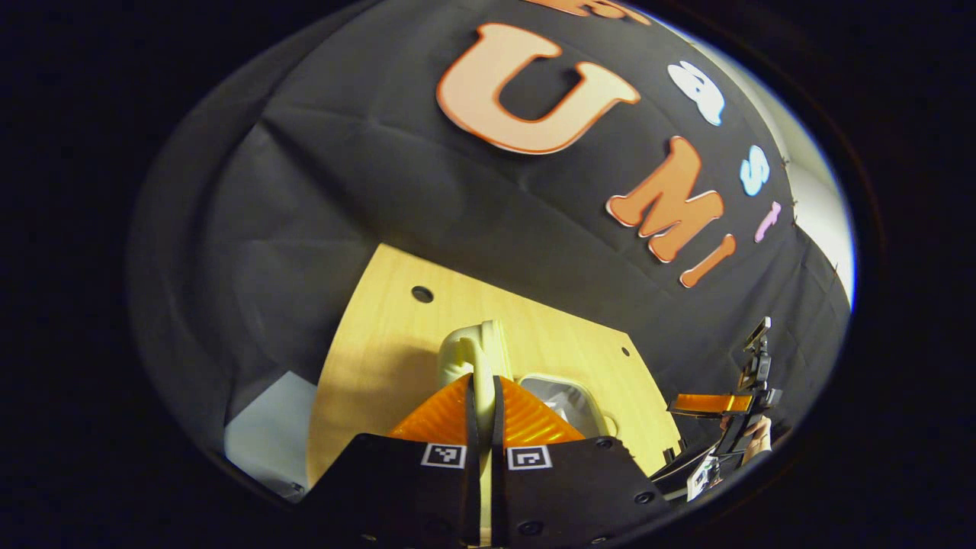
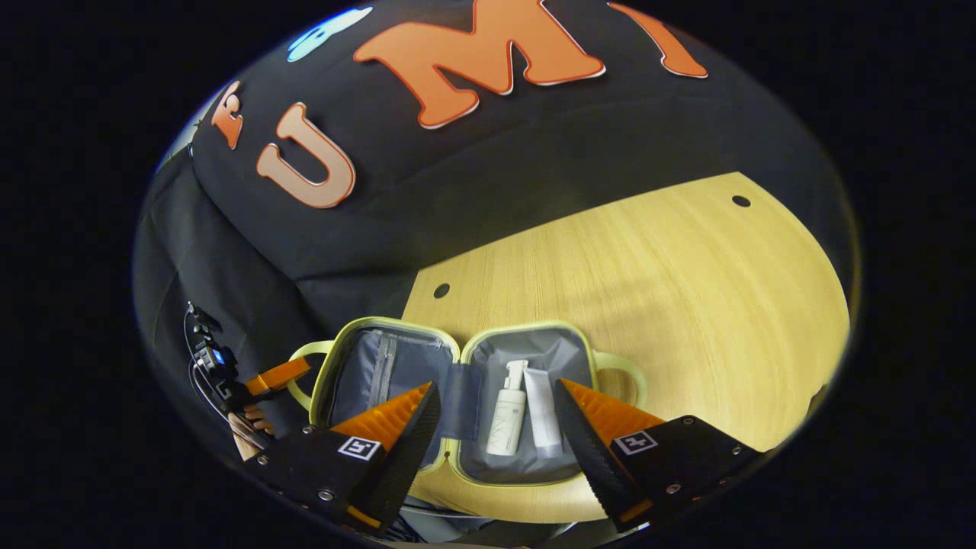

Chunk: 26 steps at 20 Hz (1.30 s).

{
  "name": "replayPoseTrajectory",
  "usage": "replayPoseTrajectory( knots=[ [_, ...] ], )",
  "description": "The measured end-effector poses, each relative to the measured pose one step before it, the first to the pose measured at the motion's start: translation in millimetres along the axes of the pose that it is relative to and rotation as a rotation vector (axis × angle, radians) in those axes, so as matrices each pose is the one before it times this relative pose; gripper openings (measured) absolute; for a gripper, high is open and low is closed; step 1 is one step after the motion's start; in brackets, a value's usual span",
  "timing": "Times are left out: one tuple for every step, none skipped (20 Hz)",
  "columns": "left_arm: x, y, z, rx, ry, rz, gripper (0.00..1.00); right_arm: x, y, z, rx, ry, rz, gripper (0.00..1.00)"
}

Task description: First open the suitcase, pack the skin care products into it, and then close the suitcase.

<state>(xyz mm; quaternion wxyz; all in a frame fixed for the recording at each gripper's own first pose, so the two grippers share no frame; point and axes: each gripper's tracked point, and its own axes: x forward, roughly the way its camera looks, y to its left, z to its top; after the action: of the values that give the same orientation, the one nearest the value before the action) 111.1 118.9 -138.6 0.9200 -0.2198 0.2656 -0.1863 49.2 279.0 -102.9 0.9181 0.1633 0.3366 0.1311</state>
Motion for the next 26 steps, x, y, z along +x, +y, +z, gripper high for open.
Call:
replayPoseTrajectory(
  knots=[
    [0.73, -18.94, 3.60, 0.02605, -0.00326, -0.00129, 0.06, -3.68, -6.53, 10.75, -0.00441, -0.02223, 0.00855, 0.95],
    [0.81, -19.54, 2.49, 0.02384, -0.00515, 0.00004, 0.06, -5.36, -5.99, 9.02, -0.00587, -0.01852, 0.01212, 0.95],
    [2.34, -20.42, 2.75, 0.01973, -0.00477, 0.00353, 0.06, -6.01, -7.60, 11.42, -0.00644, -0.01911, 0.00669, 0.95],
    [5.48, -21.04, 0.09, 0.01997, 0.00008, 0.00673, 0.06, -8.34, -9.90, 12.44, -0.01407, -0.01848, 0.00181, 0.95],
    [4.87, -18.37, -0.36, 0.02221, -0.00402, 0.00936, 0.06, -6.84, -11.35, 11.15, -0.02068, -0.01836, -0.00242, 0.95],
    [5.58, -19.20, 0.68, 0.02131, -0.00177, 0.00720, 0.06, -7.39, -11.35, 9.78, -0.02207, -0.01859, -0.00375, 0.95],
    [2.16, -20.09, -2.03, 0.02259, 0.00021, 0.00566, 0.06, -5.86, -11.75, 9.76, -0.02446, -0.01860, 0.00028, 0.95],
    [5.84, -20.69, -1.44, 0.02653, 0.00094, 0.00403, 0.06, -4.72, -11.54, 9.94, -0.02271, -0.02003, 0.00027, 0.95],
    [6.63, -17.28, -5.79, 0.02075, -0.00134, 0.01162, 0.06, -3.05, -13.18, 7.86, -0.01812, -0.01661, -0.00531, 0.95],
    [6.91, -17.00, -5.79, 0.01915, 0.00533, 0.00942, 0.06, -5.08, -10.86, 6.39, -0.02025, -0.01163, -0.00098, 0.95],
    [9.87, -18.05, -4.09, 0.00813, 0.00702, 0.00194, 0.06, -4.49, -11.20, 6.17, -0.01929, -0.01502, -0.00152, 0.95],
    [9.87, -18.61, -3.33, 0.00489, 0.00384, 0.00153, 0.06, -4.54, -12.91, 5.61, -0.02179, -0.01577, -0.00514, 0.95],
    [12.94, -15.66, -7.40, 0.01063, 0.01074, 0.00445, 0.06, -2.55, -14.04, 3.86, -0.02559, -0.01159, -0.01002, 0.95],
    [13.84, -16.84, -5.08, 0.01638, 0.01109, 0.00746, 0.06, -3.12, -14.64, 2.60, -0.02816, -0.01239, -0.01201, 0.95],
    [13.97, -17.39, -5.83, 0.01974, 0.01112, 0.00551, 0.06, -2.03, -10.94, 3.41, -0.02178, -0.01368, -0.01061, 0.95],
    [13.85, -15.44, -7.69, 0.01817, 0.01888, 0.00231, 0.06, -1.08, -11.14, 1.48, -0.01467, -0.01012, -0.00770, 0.95],
    [14.64, -15.02, -8.57, 0.01508, 0.02235, 0.00206, 0.05, -1.43, -9.31, 0.44, -0.00897, -0.00521, -0.00371, 0.95],
    [13.41, -13.35, -9.26, 0.01627, 0.02568, 0.00449, 0.06, -0.22, -9.58, -1.24, -0.00362, -0.00323, -0.00213, 0.95],
    [12.70, -12.76, -11.46, 0.01619, 0.02384, 0.00558, 0.06, -2.55, -9.87, -2.39, -0.00155, -0.00189, -0.00128, 0.95],
    [16.35, -11.38, -10.10, 0.01947, 0.02629, 0.00713, 0.06, -1.11, -9.31, -1.97, 0.00130, -0.00115, -0.00284, 0.95],
    [15.50, -9.79, -9.43, 0.01549, 0.02586, 0.00933, 0.06, -1.89, -8.74, -2.27, 0.00338, -0.00097, -0.00335, 0.95],
    [16.75, -8.60, -11.01, 0.01400, 0.02261, 0.00865, 0.06, -1.08, -9.01, -3.08, 0.00320, 0.00005, -0.00426, 0.95],
    [17.30, -6.64, -8.44, 0.00375, 0.02695, 0.01228, 0.06, -0.51, -9.25, -2.80, 0.00429, 0.00292, -0.00881, 0.95],
    [16.47, -6.63, -5.07, 0.00408, 0.01593, 0.01005, 0.06, 0.54, -8.55, -3.06, 0.00407, 0.00157, -0.00595, 0.95],
    [16.41, -4.24, -2.63, 0.00272, 0.00756, 0.01538, 0.06, -1.18, -8.25, -3.94, 0.00316, 0.00370, -0.00804, 0.95],
    [9.11, -3.24, -9.25, -0.00009, 0.01433, 0.01280, 0.06, 0.49, -6.89, -3.39, 0.00207, 0.00310, -0.00654, 0.95]
  ],
)
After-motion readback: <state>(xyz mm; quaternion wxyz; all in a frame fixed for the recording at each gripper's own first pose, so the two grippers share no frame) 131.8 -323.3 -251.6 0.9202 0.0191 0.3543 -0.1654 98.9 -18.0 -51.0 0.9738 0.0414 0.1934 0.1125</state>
